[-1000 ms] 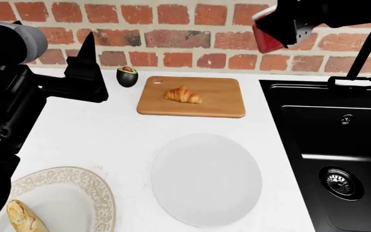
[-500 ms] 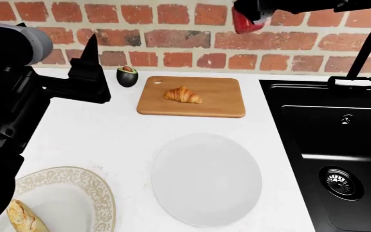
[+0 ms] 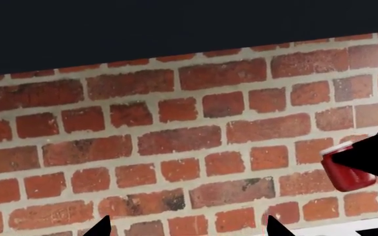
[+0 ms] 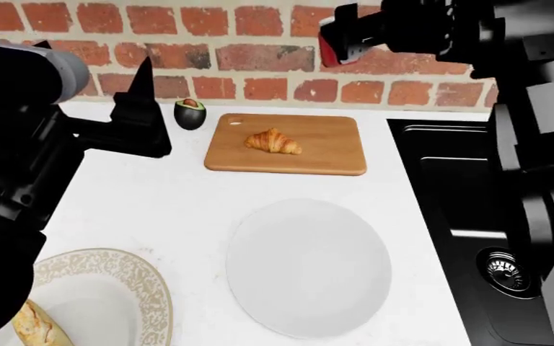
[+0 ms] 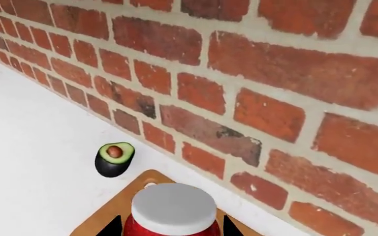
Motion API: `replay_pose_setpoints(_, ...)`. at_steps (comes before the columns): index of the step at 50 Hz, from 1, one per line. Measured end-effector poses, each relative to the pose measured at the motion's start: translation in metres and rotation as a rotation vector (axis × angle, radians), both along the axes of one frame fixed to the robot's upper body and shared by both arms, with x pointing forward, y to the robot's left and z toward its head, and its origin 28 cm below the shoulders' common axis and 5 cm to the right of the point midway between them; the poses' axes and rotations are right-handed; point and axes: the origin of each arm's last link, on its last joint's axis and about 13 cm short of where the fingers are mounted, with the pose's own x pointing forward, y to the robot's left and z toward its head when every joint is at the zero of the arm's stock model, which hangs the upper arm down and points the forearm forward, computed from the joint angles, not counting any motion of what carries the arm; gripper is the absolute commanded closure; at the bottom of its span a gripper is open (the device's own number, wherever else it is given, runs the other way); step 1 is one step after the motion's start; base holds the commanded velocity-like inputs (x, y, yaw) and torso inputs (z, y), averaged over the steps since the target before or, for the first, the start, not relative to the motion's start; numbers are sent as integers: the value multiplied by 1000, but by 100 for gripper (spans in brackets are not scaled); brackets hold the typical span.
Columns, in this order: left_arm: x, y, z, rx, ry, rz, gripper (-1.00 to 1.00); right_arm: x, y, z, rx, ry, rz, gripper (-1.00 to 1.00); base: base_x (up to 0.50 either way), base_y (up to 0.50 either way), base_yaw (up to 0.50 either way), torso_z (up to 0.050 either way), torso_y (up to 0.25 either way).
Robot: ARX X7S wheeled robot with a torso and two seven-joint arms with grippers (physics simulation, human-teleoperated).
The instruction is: From the different types of pastries on the counter, select a croissant and place it on the cutting board. Then retrieve a jar of jam from the cabinet and place it alongside the croissant on the cutting board.
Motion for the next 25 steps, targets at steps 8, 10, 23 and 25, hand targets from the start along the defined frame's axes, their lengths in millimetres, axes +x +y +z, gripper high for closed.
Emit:
replay_pose_setpoints(8, 0, 0, 1, 1, -3, 0, -100, 6, 5, -15, 32, -31, 19, 100, 0, 0, 0, 0, 0)
replay_pose_setpoints(10, 0, 0, 2, 2, -3, 0, -100, 8, 5, -19, 40, -37, 21, 100, 0, 0, 0, 0, 0)
replay_pose_setpoints(23, 1, -2, 4, 6, -7, -1, -100, 13, 7, -40, 88, -59, 46, 100, 0, 0, 0, 0, 1)
replay_pose_setpoints(25, 1, -2, 4, 6, -7, -1, -100, 14, 7, -43, 94, -65, 47, 100, 0, 0, 0, 0, 0)
